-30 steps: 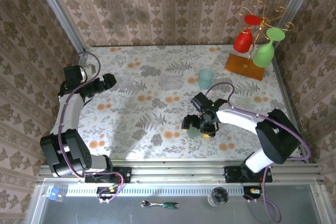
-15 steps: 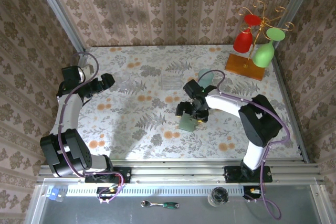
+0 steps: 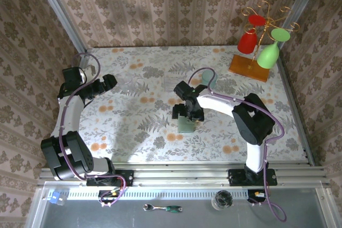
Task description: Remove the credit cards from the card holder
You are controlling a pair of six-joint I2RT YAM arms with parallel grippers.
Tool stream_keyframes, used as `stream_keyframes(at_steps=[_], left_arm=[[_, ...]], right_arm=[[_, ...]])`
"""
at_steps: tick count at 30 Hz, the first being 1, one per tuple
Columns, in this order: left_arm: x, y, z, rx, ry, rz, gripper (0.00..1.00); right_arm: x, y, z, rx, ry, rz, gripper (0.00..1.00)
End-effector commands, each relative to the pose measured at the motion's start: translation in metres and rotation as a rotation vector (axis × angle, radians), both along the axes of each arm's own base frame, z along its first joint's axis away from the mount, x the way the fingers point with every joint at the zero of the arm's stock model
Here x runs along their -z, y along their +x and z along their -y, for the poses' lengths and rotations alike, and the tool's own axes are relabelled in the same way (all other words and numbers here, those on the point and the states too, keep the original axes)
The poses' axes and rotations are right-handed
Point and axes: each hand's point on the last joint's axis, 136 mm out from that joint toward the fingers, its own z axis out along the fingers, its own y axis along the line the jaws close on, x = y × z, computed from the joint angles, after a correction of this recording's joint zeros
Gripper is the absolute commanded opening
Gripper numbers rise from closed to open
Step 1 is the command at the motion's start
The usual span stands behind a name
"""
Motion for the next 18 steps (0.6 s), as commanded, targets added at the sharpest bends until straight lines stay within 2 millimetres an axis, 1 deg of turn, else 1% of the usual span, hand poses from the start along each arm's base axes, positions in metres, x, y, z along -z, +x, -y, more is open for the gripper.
stream_keyframes(at_steps=[1, 6, 11, 14, 18], left_arm=[[-0.01, 0.003, 0.0, -0.001, -0.02, 0.033, 1.0], [-0.01, 0.003, 0.0, 0.001, -0.02, 0.034, 1.0], [-0.009, 0.003, 0.001, 0.003, -0.024, 0.029, 1.0], [-0.009, 0.003, 0.001, 0.003, -0.026, 0.027, 1.0], [-0.008, 0.003, 0.001, 0.003, -0.024, 0.027, 1.0]], right_arm=[[0.008, -0.007, 0.013, -0.014, -0.104, -0.027, 0.97], [0.011, -0.008, 0.012, -0.015, -0.122, -0.044, 0.98], [0.016, -0.009, 0.005, -0.027, -0.108, -0.054, 0.96], [0.018, -0.006, 0.003, -0.028, -0.107, -0.049, 0.93], [0.017, -0.003, 0.0, -0.034, -0.104, -0.04, 0.87]])
